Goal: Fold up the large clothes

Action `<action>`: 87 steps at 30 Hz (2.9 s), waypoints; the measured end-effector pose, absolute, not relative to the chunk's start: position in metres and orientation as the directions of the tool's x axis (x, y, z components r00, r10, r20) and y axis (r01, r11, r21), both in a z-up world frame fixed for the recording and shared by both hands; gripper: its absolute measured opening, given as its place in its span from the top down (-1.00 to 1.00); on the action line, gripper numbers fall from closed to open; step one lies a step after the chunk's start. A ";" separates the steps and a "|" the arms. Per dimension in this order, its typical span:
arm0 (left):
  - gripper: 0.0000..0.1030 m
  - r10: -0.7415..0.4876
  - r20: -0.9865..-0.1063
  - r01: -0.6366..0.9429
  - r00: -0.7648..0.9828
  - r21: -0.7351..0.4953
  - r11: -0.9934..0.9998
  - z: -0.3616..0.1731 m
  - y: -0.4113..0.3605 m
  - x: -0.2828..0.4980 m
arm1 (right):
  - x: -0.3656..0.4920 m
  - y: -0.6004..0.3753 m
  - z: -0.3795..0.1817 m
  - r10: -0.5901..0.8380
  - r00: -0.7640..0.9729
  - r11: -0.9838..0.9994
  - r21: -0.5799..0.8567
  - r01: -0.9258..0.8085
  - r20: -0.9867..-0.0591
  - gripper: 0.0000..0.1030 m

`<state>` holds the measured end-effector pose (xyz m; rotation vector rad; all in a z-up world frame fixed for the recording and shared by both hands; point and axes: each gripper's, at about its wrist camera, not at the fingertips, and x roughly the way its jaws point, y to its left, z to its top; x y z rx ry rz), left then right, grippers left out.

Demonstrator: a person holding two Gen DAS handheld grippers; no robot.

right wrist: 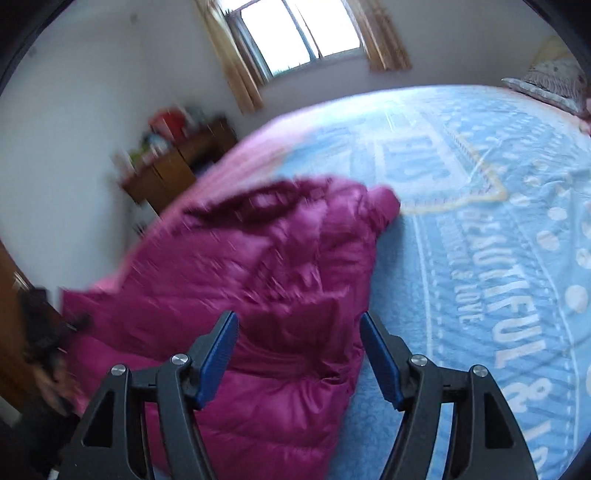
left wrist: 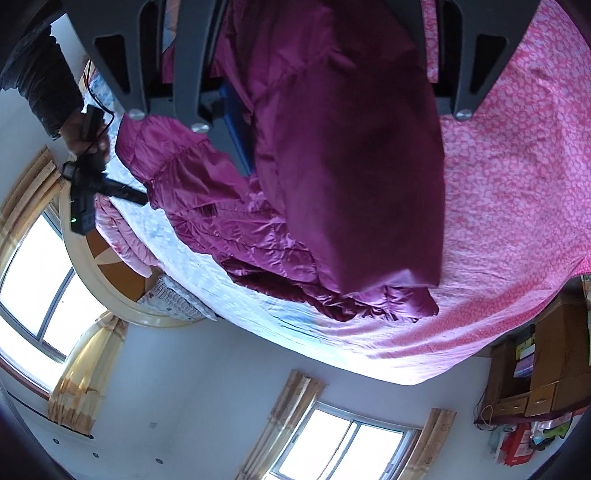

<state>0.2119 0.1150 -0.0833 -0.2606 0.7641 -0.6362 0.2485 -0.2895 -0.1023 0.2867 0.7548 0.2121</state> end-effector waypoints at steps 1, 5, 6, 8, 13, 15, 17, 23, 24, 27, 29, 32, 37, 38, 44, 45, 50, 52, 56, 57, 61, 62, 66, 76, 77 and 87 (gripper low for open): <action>-0.08 -0.615 -0.567 0.435 0.548 -0.435 0.788 -0.084 0.116 0.213 | 0.251 -0.285 -0.110 0.292 0.691 0.942 0.324 -0.088 -0.662 -0.20; 0.25 -0.606 -0.574 0.451 0.550 -0.406 0.795 -0.085 0.111 0.209 | 0.241 -0.276 -0.114 0.252 0.722 0.952 0.298 -0.066 -0.645 0.73; 0.43 -0.612 -0.570 0.461 0.549 -0.405 0.790 -0.084 0.110 0.207 | 0.234 -0.274 -0.109 0.227 0.740 0.959 0.278 -0.057 -0.633 0.77; 0.57 -0.623 -0.548 0.480 0.558 -0.400 0.781 -0.079 0.109 0.201 | 0.219 -0.265 -0.096 0.178 0.775 0.975 0.217 -0.054 -0.607 0.78; 0.72 -0.627 -0.496 0.499 0.601 -0.380 0.779 -0.058 0.109 0.188 | 0.183 -0.260 -0.054 0.131 0.850 0.985 0.163 -0.054 -0.511 0.81; 0.74 -0.629 -0.476 0.506 0.615 -0.373 0.777 -0.043 0.108 0.190 | 0.179 -0.263 -0.033 0.129 0.877 0.983 0.174 -0.052 -0.463 0.81; 0.75 -0.633 -0.448 0.510 0.631 -0.375 0.774 -0.022 0.108 0.199 | 0.184 -0.266 -0.013 0.129 0.898 0.982 0.181 -0.056 -0.421 0.81; 0.75 -0.586 -0.404 0.497 0.703 -0.311 0.810 0.030 0.096 0.259 | 0.242 -0.269 0.040 0.106 0.939 0.985 0.164 -0.054 -0.328 0.81; 0.75 -0.562 -0.404 0.484 0.722 -0.285 0.827 0.037 0.091 0.275 | 0.262 -0.273 0.046 0.101 0.940 0.983 0.180 -0.043 -0.327 0.81; 0.75 -0.506 -0.413 0.433 0.758 -0.261 0.863 0.044 0.076 0.322 | 0.306 -0.283 0.051 0.065 0.941 0.980 0.199 0.003 -0.333 0.81; 0.75 -0.469 -0.424 0.400 0.775 -0.246 0.883 0.041 0.066 0.353 | 0.334 -0.287 0.044 0.029 0.937 0.978 0.203 0.045 -0.348 0.81; 0.77 -0.419 -0.468 0.341 0.778 -0.247 0.907 0.019 0.052 0.399 | 0.374 -0.289 0.019 -0.025 0.917 0.975 0.192 0.110 -0.397 0.81; 0.77 -0.334 -0.585 0.242 0.739 -0.233 0.942 -0.047 0.036 0.454 | 0.420 -0.293 -0.038 -0.089 0.857 0.965 0.169 0.201 -0.508 0.83; 0.77 -0.322 -0.603 0.227 0.730 -0.231 0.946 -0.059 0.035 0.461 | 0.424 -0.294 -0.049 -0.096 0.847 0.962 0.169 0.214 -0.524 0.83; 0.56 -0.328 -0.650 0.167 0.685 -0.298 0.940 -0.100 0.040 0.479 | 0.437 -0.305 -0.088 -0.100 0.798 0.942 0.201 0.268 -0.595 0.83; 0.51 -0.345 -0.653 0.163 0.674 -0.324 0.932 -0.101 0.041 0.481 | 0.439 -0.307 -0.092 -0.102 0.785 0.939 0.202 0.279 -0.611 0.83; 0.21 -0.444 -0.656 0.105 0.610 -0.488 0.866 -0.118 0.062 0.486 | 0.453 -0.320 -0.112 -0.073 0.713 0.916 0.236 0.325 -0.697 0.82; 0.21 -0.460 -0.646 0.096 0.609 -0.516 0.851 -0.120 0.064 0.483 | 0.454 -0.324 -0.114 -0.054 0.709 0.909 0.260 0.327 -0.703 0.81; 0.21 -0.444 -0.651 0.094 0.615 -0.499 0.861 -0.119 0.063 0.480 | 0.452 -0.323 -0.112 -0.059 0.711 0.911 0.254 0.325 -0.701 0.76; 0.21 -0.447 -0.650 0.094 0.615 -0.502 0.860 -0.119 0.063 0.482 | 0.451 -0.325 -0.112 -0.045 0.717 0.907 0.273 0.322 -0.696 0.75; 0.21 -0.464 -0.640 0.092 0.613 -0.526 0.846 -0.122 0.064 0.485 | 0.428 -0.354 -0.105 0.059 0.785 0.828 0.469 0.306 -0.617 0.73; 0.21 -0.464 -0.640 0.091 0.612 -0.526 0.846 -0.122 0.065 0.485 | 0.411 -0.361 -0.093 0.013 0.817 0.809 0.486 0.331 -0.577 0.73; 0.21 -0.458 -0.644 0.091 0.613 -0.519 0.850 -0.123 0.064 0.486 | 0.362 -0.337 -0.035 -0.134 0.881 0.860 0.389 0.331 -0.455 0.73; 0.21 -0.454 -0.646 0.092 0.614 -0.513 0.853 -0.123 0.063 0.486 | 0.443 -0.173 -0.060 0.273 0.733 0.941 0.330 -0.070 -0.623 0.73; 0.21 -0.455 -0.645 0.092 0.614 -0.514 0.853 -0.123 0.063 0.486 | 0.449 -0.171 -0.076 0.257 0.714 0.947 0.318 -0.051 -0.651 0.73; 0.14 -0.505 -0.616 0.104 0.605 -0.568 0.817 -0.126 0.070 0.487 | 0.464 -0.180 -0.118 0.317 0.698 0.915 0.401 -0.047 -0.642 0.75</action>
